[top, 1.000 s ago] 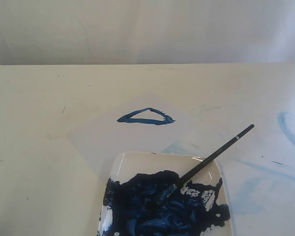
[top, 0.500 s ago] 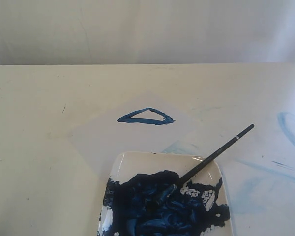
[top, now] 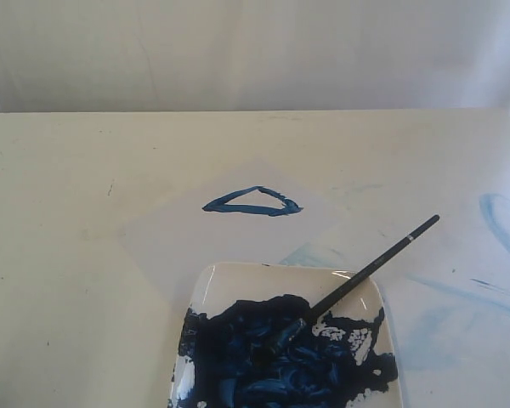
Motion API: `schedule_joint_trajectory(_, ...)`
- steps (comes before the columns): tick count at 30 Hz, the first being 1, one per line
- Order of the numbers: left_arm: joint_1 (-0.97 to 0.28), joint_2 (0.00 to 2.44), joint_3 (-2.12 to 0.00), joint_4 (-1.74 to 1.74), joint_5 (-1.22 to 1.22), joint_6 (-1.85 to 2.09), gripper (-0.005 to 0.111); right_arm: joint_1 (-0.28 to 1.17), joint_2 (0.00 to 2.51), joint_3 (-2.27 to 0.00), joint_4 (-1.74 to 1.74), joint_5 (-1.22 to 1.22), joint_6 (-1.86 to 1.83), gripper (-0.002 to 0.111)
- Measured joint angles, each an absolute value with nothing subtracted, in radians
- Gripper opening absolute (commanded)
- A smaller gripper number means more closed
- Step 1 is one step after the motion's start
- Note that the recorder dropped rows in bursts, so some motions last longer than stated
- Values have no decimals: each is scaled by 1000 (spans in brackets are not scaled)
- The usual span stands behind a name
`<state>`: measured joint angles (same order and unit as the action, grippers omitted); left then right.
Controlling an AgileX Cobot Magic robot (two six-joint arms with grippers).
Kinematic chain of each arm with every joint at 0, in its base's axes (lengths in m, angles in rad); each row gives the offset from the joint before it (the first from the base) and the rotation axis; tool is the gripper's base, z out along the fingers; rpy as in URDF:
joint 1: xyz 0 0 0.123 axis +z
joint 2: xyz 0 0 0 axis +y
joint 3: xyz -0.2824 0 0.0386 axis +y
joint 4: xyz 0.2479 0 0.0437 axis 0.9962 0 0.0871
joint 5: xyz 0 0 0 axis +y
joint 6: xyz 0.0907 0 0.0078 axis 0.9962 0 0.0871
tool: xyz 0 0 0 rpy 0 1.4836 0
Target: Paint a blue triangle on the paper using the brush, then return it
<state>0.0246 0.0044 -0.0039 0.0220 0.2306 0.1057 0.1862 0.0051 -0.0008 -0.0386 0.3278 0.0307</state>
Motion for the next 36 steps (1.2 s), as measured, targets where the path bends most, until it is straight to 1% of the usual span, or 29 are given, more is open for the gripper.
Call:
schedule_joint_trajectory(21, 25, 4, -4, 22, 231, 106, 0, 186, 5, -1, -39, 328, 31, 0)
schedule_joint_trajectory(27, -6, 4, -4, 22, 231, 106, 0, 186, 5, -1, -39, 328, 31, 0)
schedule_joint_trajectory(36, -6, 4, -4, 22, 231, 106, 0, 186, 5, -1, -39, 328, 31, 0)
